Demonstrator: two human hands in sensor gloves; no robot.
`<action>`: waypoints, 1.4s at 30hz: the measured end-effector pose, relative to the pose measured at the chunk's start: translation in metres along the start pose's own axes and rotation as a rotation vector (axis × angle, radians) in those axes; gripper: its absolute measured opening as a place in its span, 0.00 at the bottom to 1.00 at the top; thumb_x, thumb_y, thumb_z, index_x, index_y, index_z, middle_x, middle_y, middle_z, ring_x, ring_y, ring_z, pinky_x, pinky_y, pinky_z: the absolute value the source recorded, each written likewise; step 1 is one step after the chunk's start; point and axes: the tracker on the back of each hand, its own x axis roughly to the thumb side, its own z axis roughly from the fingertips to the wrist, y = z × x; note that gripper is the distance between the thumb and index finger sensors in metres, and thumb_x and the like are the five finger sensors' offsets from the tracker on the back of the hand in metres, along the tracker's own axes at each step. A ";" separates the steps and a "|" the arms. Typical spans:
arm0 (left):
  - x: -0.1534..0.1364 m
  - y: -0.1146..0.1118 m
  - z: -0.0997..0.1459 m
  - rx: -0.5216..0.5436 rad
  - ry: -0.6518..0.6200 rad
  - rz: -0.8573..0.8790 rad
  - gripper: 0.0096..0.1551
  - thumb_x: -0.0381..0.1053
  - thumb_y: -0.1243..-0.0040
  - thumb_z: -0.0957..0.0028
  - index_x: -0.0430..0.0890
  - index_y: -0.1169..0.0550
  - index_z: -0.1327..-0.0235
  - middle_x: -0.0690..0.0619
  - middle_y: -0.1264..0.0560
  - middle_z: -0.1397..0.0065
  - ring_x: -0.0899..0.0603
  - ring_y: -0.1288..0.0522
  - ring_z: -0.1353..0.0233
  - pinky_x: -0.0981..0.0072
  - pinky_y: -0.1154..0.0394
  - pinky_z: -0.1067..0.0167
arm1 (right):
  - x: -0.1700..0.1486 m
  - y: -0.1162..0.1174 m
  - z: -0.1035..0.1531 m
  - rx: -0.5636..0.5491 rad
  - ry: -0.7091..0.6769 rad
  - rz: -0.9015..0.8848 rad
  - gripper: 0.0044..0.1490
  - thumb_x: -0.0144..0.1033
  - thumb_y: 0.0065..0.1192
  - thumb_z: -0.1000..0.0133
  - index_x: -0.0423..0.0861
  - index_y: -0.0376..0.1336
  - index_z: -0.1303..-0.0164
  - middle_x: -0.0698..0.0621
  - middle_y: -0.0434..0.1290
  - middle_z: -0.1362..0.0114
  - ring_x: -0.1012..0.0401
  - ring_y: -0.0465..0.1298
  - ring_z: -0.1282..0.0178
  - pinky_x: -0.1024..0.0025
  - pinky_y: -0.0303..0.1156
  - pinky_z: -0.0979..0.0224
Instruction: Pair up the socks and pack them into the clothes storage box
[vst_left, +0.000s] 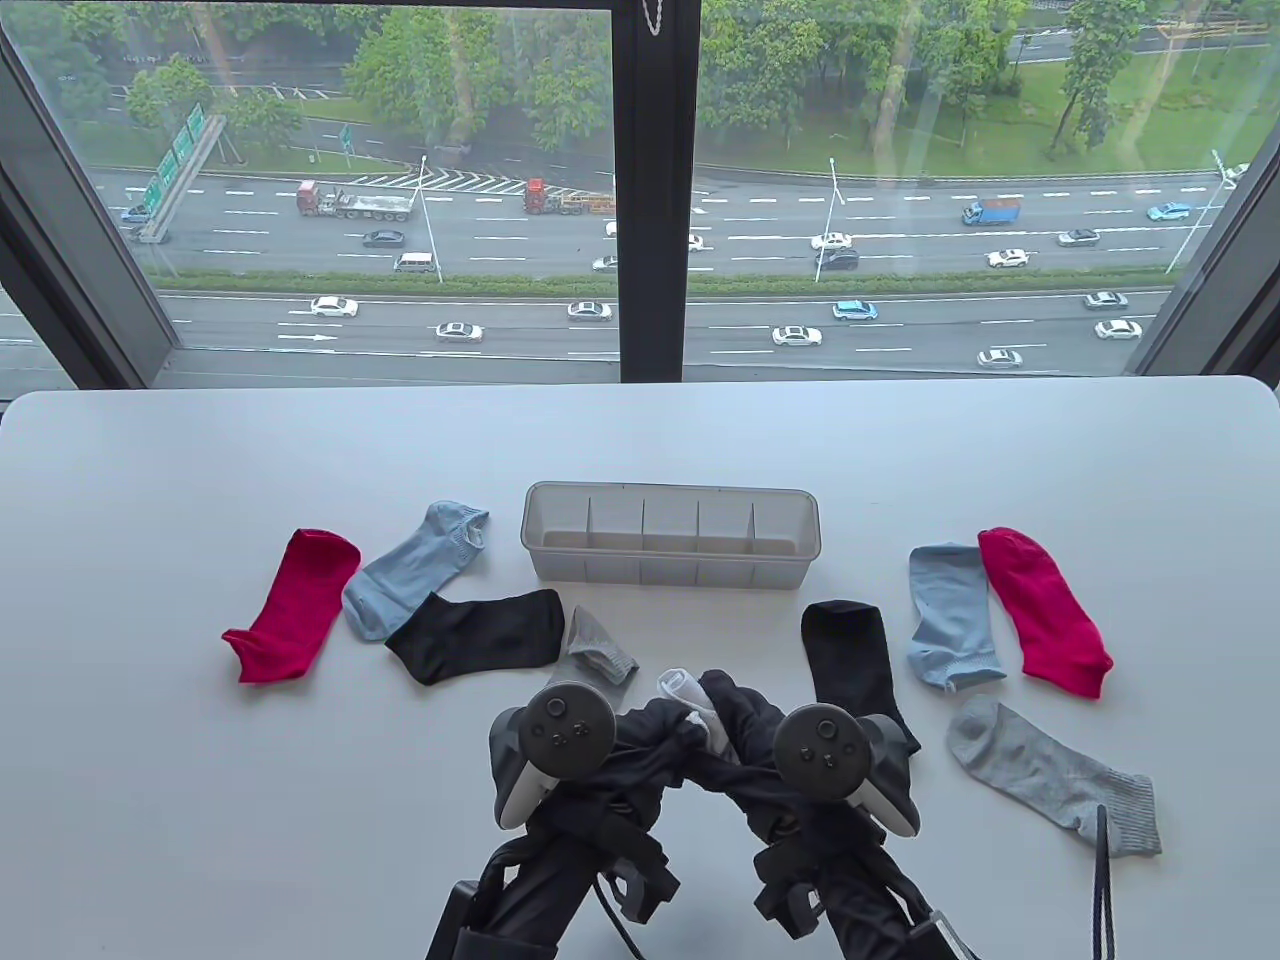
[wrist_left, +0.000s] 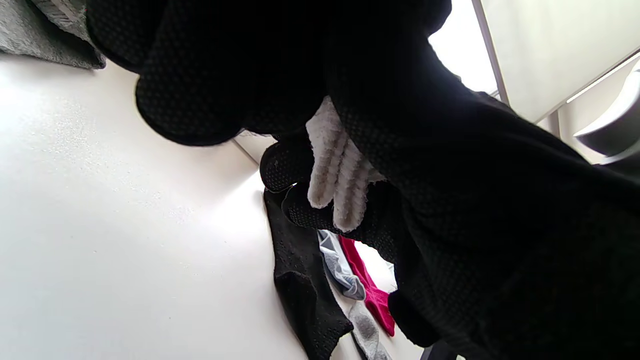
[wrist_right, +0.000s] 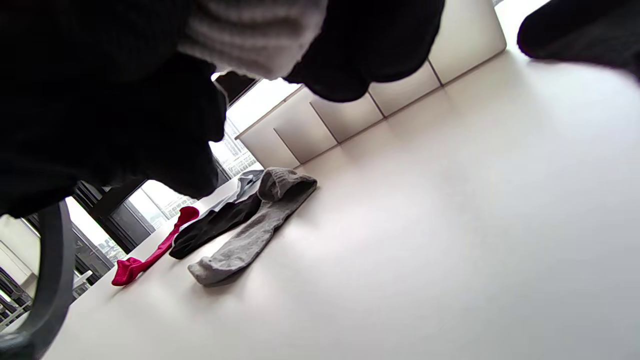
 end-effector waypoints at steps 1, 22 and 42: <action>0.001 0.000 -0.001 0.000 -0.005 -0.028 0.26 0.46 0.49 0.44 0.25 0.23 0.51 0.33 0.17 0.52 0.35 0.15 0.54 0.35 0.27 0.40 | -0.001 0.000 -0.001 0.006 -0.009 0.009 0.48 0.56 0.58 0.44 0.50 0.45 0.18 0.44 0.65 0.22 0.55 0.73 0.30 0.57 0.71 0.23; -0.020 0.021 -0.002 0.227 0.132 -0.099 0.24 0.46 0.52 0.47 0.39 0.24 0.41 0.36 0.20 0.41 0.34 0.15 0.47 0.34 0.25 0.43 | 0.003 0.007 -0.005 0.219 -0.002 -0.271 0.34 0.39 0.58 0.41 0.55 0.55 0.22 0.39 0.62 0.22 0.49 0.71 0.31 0.49 0.70 0.26; 0.000 0.002 -0.009 0.004 -0.047 -0.087 0.27 0.46 0.52 0.43 0.44 0.30 0.29 0.34 0.33 0.25 0.31 0.26 0.32 0.34 0.32 0.34 | -0.013 0.000 -0.004 0.118 0.079 -0.344 0.30 0.39 0.65 0.43 0.58 0.64 0.29 0.34 0.67 0.26 0.47 0.76 0.38 0.58 0.78 0.36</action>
